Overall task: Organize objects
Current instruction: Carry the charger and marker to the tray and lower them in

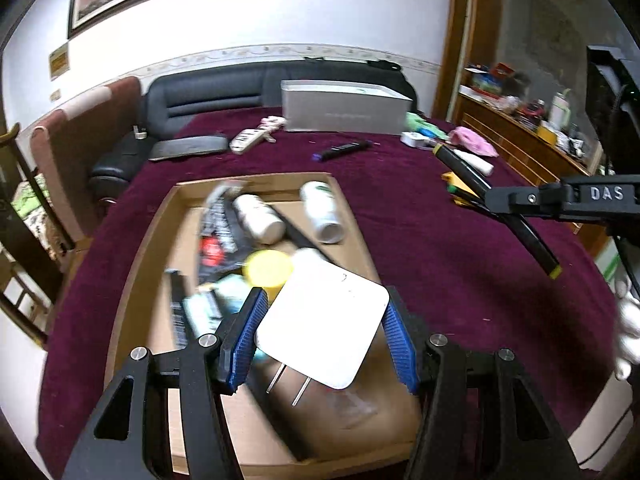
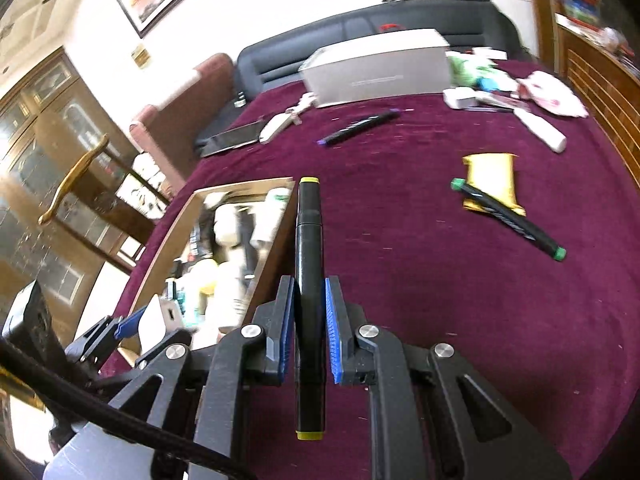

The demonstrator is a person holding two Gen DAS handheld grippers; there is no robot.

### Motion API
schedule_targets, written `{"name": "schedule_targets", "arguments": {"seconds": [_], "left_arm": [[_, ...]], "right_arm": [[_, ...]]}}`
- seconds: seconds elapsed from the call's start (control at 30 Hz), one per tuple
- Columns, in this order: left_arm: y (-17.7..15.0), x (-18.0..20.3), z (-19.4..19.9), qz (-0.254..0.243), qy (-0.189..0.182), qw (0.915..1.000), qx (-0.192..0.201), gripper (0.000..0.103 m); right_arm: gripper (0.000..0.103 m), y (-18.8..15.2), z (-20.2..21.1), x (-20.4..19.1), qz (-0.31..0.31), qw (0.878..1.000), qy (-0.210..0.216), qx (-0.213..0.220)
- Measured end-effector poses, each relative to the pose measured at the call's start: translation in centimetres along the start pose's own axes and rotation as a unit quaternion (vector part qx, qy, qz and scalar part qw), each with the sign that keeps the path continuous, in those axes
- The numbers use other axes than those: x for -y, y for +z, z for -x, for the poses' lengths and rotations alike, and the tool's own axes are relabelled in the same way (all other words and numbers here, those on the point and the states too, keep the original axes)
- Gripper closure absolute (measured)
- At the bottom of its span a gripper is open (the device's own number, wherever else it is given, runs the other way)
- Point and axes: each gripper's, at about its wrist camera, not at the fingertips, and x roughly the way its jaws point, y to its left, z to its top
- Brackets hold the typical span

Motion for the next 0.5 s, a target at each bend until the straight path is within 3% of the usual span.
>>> {"name": "schedule_targets", "arguments": {"seconds": [0.23, 0.5], "left_arm": [[0.2, -4.0, -0.5, 0.000, 0.038, 0.9993, 0.004, 0.051], [0.5, -7.2, -1.8, 0.009, 0.052, 0.9986, -0.001, 0.051]], "right_arm": [[0.090, 0.7, -3.1, -4.8, 0.032, 0.999, 0.025, -0.022], [0.090, 1.3, -6.1, -8.9, 0.056, 0.997, 0.040, -0.038]]}}
